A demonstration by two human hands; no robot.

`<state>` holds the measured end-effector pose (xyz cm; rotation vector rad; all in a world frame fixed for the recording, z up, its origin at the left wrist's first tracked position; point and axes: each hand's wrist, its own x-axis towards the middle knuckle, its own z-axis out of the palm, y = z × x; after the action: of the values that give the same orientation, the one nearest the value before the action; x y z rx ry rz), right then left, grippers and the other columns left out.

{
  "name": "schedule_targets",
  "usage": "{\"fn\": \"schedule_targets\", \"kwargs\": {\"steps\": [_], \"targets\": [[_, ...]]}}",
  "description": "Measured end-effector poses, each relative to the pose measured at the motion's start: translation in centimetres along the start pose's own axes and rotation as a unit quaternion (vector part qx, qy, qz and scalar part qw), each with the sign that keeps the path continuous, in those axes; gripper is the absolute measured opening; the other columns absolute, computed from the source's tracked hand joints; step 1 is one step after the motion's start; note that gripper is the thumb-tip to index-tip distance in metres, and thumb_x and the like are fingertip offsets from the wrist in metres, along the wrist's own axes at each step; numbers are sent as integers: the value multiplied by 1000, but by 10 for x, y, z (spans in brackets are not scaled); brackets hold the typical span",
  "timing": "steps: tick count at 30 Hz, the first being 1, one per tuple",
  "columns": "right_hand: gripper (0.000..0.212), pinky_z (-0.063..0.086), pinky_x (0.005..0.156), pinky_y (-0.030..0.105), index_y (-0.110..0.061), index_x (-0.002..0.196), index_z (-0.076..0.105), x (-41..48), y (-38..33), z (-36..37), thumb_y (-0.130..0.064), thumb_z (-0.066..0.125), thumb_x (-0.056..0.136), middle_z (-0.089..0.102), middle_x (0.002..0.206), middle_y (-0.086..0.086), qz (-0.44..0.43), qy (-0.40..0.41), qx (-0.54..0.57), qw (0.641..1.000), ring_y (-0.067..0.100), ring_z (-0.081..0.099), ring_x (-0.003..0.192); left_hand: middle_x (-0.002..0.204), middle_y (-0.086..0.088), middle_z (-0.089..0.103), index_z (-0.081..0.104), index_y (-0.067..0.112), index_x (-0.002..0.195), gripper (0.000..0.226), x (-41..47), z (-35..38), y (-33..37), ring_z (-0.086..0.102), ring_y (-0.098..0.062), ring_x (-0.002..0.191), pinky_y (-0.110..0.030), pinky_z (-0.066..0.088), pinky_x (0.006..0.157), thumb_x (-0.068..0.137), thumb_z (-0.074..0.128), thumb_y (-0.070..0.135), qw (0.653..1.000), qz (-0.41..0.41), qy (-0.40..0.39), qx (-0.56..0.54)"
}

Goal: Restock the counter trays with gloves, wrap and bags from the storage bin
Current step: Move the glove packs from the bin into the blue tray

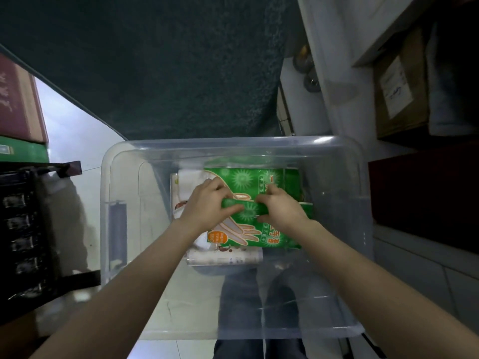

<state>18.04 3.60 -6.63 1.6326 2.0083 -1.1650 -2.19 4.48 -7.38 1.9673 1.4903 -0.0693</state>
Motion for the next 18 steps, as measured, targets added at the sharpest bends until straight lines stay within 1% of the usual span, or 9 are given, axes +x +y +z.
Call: {"fn": "schedule_targets", "kwargs": {"steps": [1, 2, 3, 5, 8, 10, 13, 16, 18], "targets": [[54, 47, 94, 41, -21, 130, 55, -3, 2, -3, -28, 75, 80, 46, 128, 11, 7, 8, 6, 1000, 31, 48, 121, 110, -9, 61, 70, 11, 100, 42, 3, -4, -3, 52, -26, 105, -39, 43, 91, 88, 56, 48, 1000, -4, 11, -10], [54, 48, 92, 41, -21, 129, 55, -6, 4, -5, -27, 75, 80, 46, 127, 10, 13, 16, 10, 1000, 31, 49, 120, 119, -12, 60, 69, 9, 105, 42, 6, -8, -5, 51, -29, 113, -40, 42, 95, 92, 49, 44, 1000, -11, 23, -18], [53, 49, 89, 40, -21, 128, 56, -9, 7, -8, -27, 75, 79, 46, 125, 9, 16, 21, 9, 1000, 30, 49, 118, 129, -13, 57, 66, 9, 114, 39, 11, -11, -7, 48, -30, 120, -41, 40, 100, 94, 46, 37, 999, -18, 24, -13], [52, 48, 91, 42, -20, 127, 57, -15, 13, -11, -26, 75, 79, 45, 125, 8, 12, 25, -7, 1000, 29, 46, 118, 140, -13, 49, 51, 11, 133, 41, 21, -13, -8, 43, -30, 128, -40, 38, 104, 95, 46, 25, 1000, -21, -6, 20], [52, 46, 97, 45, -18, 127, 57, -20, 16, -13, -26, 74, 79, 42, 134, 8, 4, 25, -38, 999, 29, 41, 123, 144, -13, 43, 36, 14, 143, 57, 33, -11, -3, 39, -32, 130, -39, 33, 106, 90, 52, 27, 996, -37, -48, 69], [50, 45, 98, 44, -16, 126, 57, -21, 16, -11, -26, 74, 80, 36, 143, 7, 0, 29, -54, 998, 28, 38, 127, 146, -13, 39, 33, 13, 144, 62, 35, -8, 1, 35, -33, 132, -40, 28, 109, 88, 55, 28, 992, -59, -58, 96], [46, 40, 102, 44, -15, 121, 60, -23, 15, -6, -25, 74, 79, 27, 153, 4, -18, 35, -68, 997, 26, 29, 136, 139, -17, 39, 43, 11, 138, 54, 29, -1, 2, 35, -34, 128, -42, 30, 108, 87, 54, 25, 985, -73, -95, 122], [38, 28, 112, 48, -13, 112, 64, -25, 11, 0, -24, 74, 78, 15, 159, 1, -47, 34, -79, 995, 23, 14, 145, 129, -16, 40, 50, 11, 128, 45, 14, 3, 0, 38, -34, 120, -42, 39, 101, 84, 60, 18, 991, -92, -92, 44], [27, 15, 117, 52, -13, 102, 66, -26, 7, 1, -22, 73, 78, 7, 161, 1, -71, 43, -95, 992, 22, 4, 148, 123, -14, 49, 53, 13, 121, 39, 4, 2, 2, 47, -32, 112, -42, 44, 93, 83, 62, 11, 994, -72, -78, -29]]}}
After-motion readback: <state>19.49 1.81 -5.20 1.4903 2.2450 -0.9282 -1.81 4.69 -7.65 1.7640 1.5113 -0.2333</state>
